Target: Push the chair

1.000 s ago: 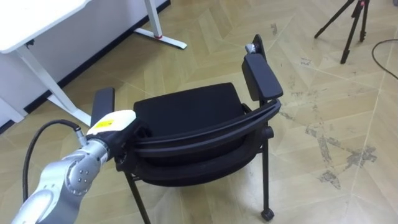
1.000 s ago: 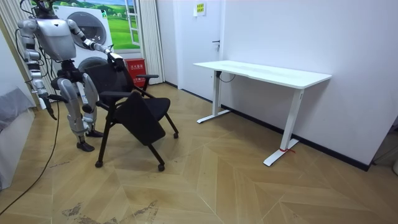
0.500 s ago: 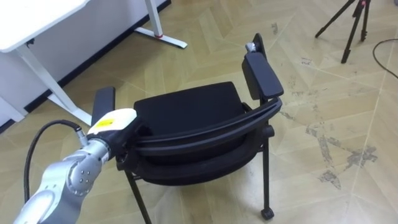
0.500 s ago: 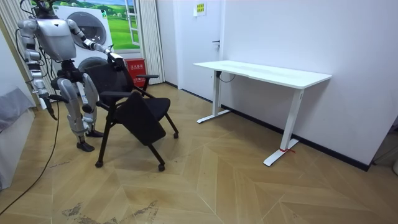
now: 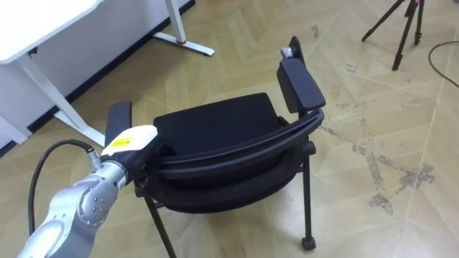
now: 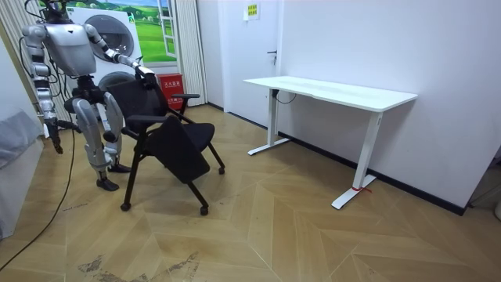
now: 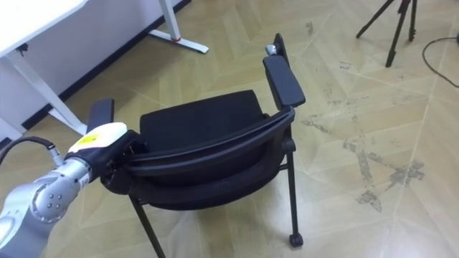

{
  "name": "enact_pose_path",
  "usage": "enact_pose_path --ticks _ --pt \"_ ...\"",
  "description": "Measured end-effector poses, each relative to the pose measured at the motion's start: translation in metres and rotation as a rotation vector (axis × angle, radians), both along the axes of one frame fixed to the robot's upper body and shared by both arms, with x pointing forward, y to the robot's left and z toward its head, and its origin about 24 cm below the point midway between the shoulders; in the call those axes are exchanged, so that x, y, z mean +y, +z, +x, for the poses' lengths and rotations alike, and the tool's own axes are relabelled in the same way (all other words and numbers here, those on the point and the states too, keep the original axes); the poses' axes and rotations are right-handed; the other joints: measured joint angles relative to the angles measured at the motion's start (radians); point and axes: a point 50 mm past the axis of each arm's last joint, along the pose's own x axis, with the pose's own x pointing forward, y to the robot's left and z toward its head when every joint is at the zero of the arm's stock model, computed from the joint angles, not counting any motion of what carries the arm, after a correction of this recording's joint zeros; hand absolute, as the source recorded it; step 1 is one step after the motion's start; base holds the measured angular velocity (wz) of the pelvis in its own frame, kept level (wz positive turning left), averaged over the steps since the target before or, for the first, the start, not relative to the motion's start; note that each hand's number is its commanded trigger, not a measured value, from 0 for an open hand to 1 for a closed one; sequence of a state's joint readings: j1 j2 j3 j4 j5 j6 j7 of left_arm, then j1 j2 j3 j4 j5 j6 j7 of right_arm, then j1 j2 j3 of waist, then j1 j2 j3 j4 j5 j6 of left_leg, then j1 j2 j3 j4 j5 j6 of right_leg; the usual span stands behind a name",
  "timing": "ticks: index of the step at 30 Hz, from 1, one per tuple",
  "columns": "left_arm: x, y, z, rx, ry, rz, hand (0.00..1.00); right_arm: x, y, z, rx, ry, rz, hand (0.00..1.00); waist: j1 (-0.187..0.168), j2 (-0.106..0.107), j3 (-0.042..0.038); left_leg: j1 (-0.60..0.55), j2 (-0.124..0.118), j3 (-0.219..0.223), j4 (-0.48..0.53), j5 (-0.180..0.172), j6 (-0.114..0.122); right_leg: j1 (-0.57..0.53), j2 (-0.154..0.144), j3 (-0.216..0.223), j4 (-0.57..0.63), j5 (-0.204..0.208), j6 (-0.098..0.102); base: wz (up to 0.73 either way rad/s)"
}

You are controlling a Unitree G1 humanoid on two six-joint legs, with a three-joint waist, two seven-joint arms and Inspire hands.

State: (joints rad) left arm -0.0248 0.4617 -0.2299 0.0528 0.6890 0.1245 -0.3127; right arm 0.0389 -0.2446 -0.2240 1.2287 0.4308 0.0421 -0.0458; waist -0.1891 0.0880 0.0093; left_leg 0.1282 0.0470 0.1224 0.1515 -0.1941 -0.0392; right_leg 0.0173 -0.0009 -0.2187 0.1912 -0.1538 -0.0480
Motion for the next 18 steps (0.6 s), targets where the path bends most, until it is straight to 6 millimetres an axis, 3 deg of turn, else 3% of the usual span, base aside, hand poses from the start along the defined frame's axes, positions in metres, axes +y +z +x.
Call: enact_pose_path --ticks 5,9,13,15,18 --pt "0.001 0.002 0.001 -0.014 0.0 0.006 1.0 -0.02 0.021 0.035 -0.126 -0.007 -0.136 0.0 0.002 -0.011 0.0013 -0.004 -0.002 0.004 0.001 0.0 0.0 -0.014 -0.01 0.002 0.02 -0.005 0.002 -0.02" --pt "0.004 0.006 0.0 -0.039 0.006 0.017 1.0 -0.03 0.059 0.083 -0.28 0.157 -0.351 0.0 0.003 -0.026 0.002 -0.015 -0.005 0.014 0.004 0.0 0.0 -0.036 -0.011 0.012 0.039 -0.007 0.002 -0.07" --pt "0.008 0.006 -0.001 -0.045 0.013 0.028 1.0 -0.021 0.115 0.134 -0.485 0.364 -0.623 0.0 0.008 -0.036 -0.0043 -0.015 -0.007 0.034 0.013 0.0 0.0 -0.046 -0.008 0.028 0.051 -0.006 0.001 -0.12" --pt "0.008 0.007 -0.001 -0.056 0.011 0.034 1.0 -0.013 0.133 0.148 -0.558 0.444 -0.696 0.0 0.007 -0.044 -0.0092 -0.012 -0.006 0.034 0.013 0.0 0.0 -0.046 -0.007 0.029 0.051 -0.005 0.0 -0.03" --pt "0.008 0.007 -0.003 -0.063 0.003 0.039 1.0 -0.002 0.16 0.162 -0.664 0.513 -0.787 0.0 0.019 -0.05 -0.0093 -0.002 -0.005 0.039 0.011 0.0 0.0 -0.043 -0.006 0.034 0.051 -0.003 -0.001 -0.09"
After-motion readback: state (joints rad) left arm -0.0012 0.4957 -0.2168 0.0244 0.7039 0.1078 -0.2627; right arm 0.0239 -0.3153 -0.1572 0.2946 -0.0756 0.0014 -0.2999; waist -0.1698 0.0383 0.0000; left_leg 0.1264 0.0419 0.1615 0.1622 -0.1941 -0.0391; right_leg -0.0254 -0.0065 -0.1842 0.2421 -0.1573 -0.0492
